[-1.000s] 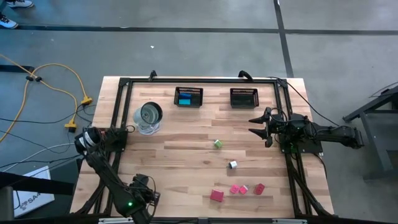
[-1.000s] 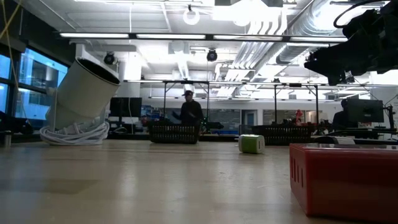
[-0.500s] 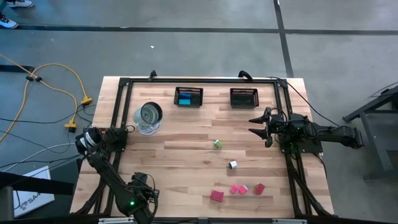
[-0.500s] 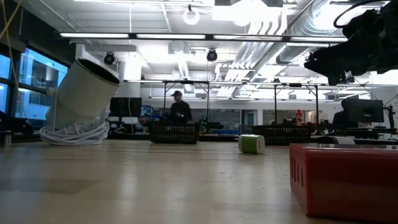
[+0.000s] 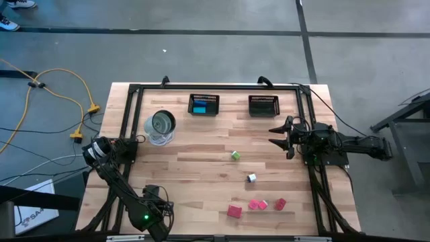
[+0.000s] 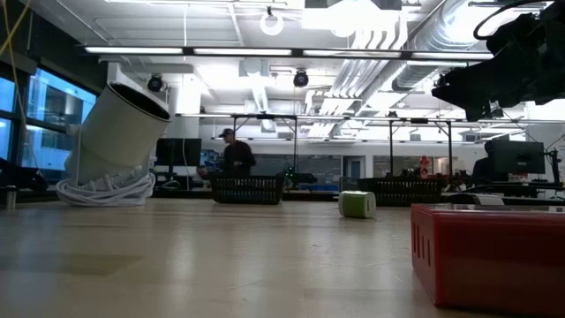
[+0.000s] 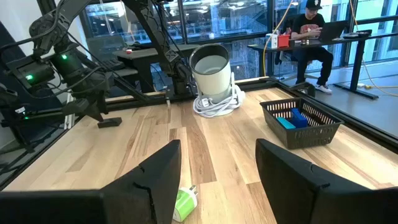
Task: Pick & Place Office items
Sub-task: Put the black digital clock into the left black bin
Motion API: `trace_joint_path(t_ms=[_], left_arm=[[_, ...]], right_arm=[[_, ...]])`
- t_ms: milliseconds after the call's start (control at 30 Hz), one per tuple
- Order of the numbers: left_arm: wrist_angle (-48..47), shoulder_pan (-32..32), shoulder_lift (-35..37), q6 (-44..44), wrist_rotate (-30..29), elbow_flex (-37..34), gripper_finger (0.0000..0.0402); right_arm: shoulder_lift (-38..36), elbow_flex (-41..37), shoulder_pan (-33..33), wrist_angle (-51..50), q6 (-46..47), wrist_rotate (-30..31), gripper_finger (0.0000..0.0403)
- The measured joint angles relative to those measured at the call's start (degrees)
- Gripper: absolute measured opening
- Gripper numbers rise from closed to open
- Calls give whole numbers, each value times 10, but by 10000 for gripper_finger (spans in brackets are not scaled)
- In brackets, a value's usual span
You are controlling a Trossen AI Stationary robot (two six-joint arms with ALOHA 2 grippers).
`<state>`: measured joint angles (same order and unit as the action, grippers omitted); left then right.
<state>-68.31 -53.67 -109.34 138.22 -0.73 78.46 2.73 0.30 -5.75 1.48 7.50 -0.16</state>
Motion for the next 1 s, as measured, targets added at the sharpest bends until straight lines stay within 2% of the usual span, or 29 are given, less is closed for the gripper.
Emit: trace_joint_path(t_ms=[733, 833, 900, 1000], left_arm=[[2, -15, -2, -4, -9, 0, 180], [5, -19, -2, -10, -32, 0, 180], [6, -24, -2, 0, -52, 0, 180], [12, -33, -2, 39, -50, 0, 180]], right_arm=[[0, 0, 0, 0, 0, 0, 194], [0, 0, 0, 0, 0, 0, 194], [0, 0, 0, 0, 0, 0, 194], [0, 0, 0, 0, 0, 0, 194]])
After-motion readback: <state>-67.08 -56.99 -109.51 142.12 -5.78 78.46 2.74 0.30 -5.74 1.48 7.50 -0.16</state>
